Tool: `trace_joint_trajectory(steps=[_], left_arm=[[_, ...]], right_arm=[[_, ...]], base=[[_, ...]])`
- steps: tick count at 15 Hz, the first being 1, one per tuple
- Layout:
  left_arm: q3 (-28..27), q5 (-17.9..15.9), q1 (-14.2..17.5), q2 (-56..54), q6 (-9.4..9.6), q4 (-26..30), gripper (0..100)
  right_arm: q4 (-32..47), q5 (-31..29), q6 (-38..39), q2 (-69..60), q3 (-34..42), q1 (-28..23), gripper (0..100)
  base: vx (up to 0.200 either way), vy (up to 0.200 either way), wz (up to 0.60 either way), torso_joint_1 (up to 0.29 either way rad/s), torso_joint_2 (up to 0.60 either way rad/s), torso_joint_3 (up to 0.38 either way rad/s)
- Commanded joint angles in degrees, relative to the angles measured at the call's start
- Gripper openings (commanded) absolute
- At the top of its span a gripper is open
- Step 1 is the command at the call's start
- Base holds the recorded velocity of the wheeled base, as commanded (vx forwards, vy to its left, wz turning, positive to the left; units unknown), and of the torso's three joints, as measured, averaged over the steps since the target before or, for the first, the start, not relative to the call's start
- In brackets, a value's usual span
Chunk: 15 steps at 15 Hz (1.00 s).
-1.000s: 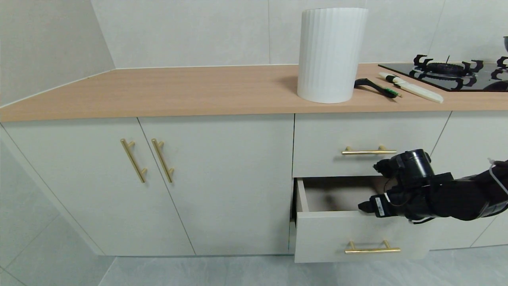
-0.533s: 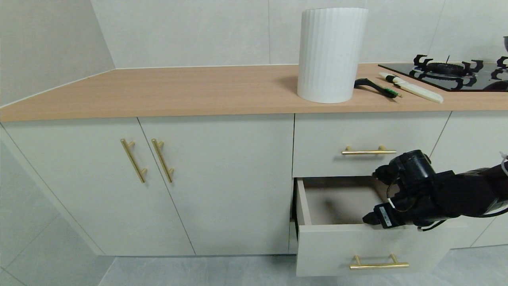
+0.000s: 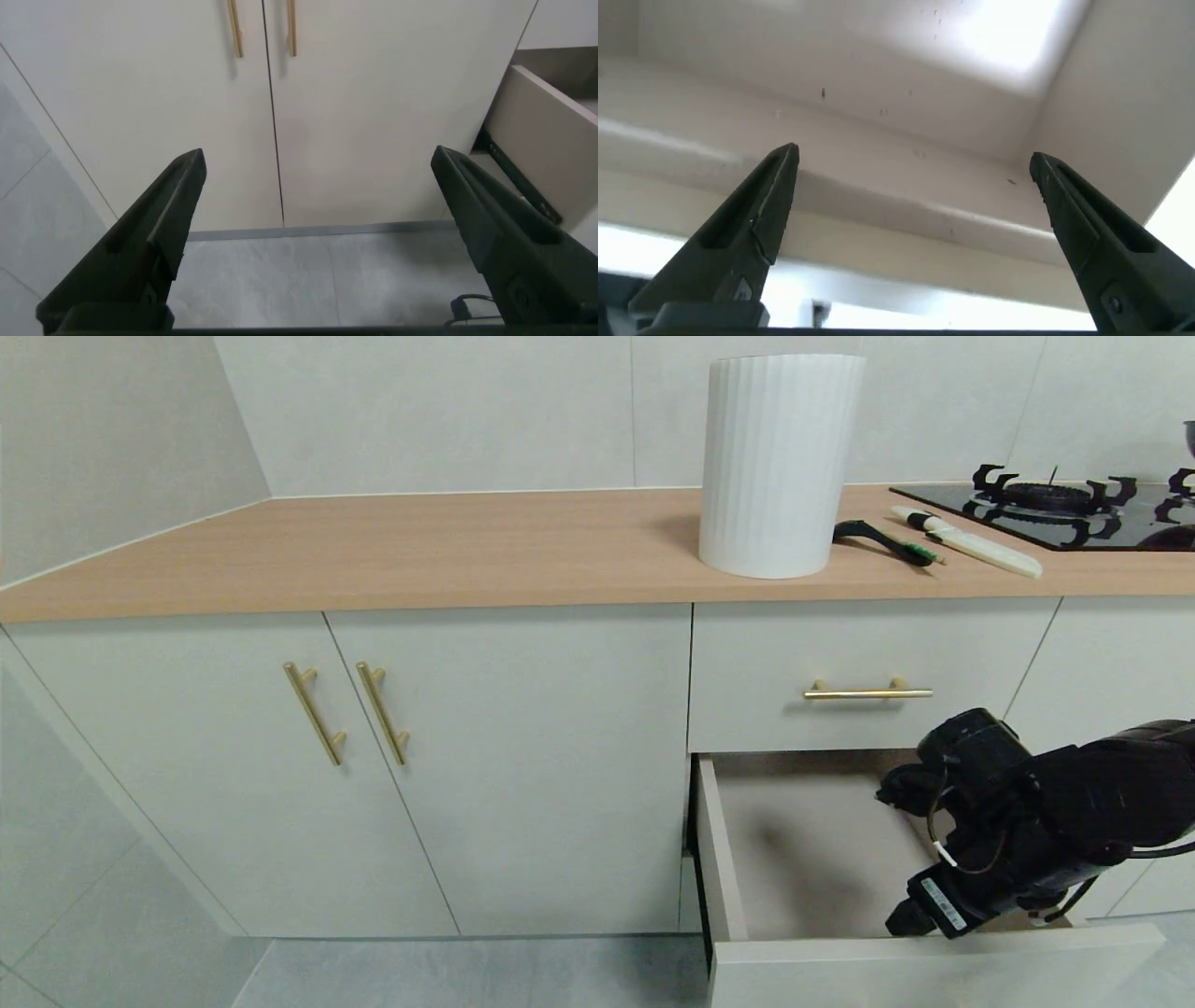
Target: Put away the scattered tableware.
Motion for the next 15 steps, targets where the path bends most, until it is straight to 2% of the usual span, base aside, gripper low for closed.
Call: trace_joint_trajectory(steps=[1, 8, 15], left_arm=[[-0.1, 0.0, 0.0, 0.0, 0.02, 0.0, 100], [0.0, 0.0, 0.0, 0.0, 0.02, 0.0, 100], [0.0, 0.0, 0.0, 0.0, 0.02, 0.0, 100]], right_arm=[[2.1, -0.1, -0.7, -1.8, 0.1, 1.3, 100], [12.5, -0.6, -4.6, -2.2, 0.5, 3.6, 100], [16.8, -1.8, -4.9, -2.2, 0.6, 5.6, 100]], base=[[0.000, 0.000, 0.00, 0.000, 0.00, 0.000], [0.000, 0.000, 0.00, 0.000, 0.00, 0.000], [0.000, 0.000, 0.00, 0.000, 0.00, 0.000]])
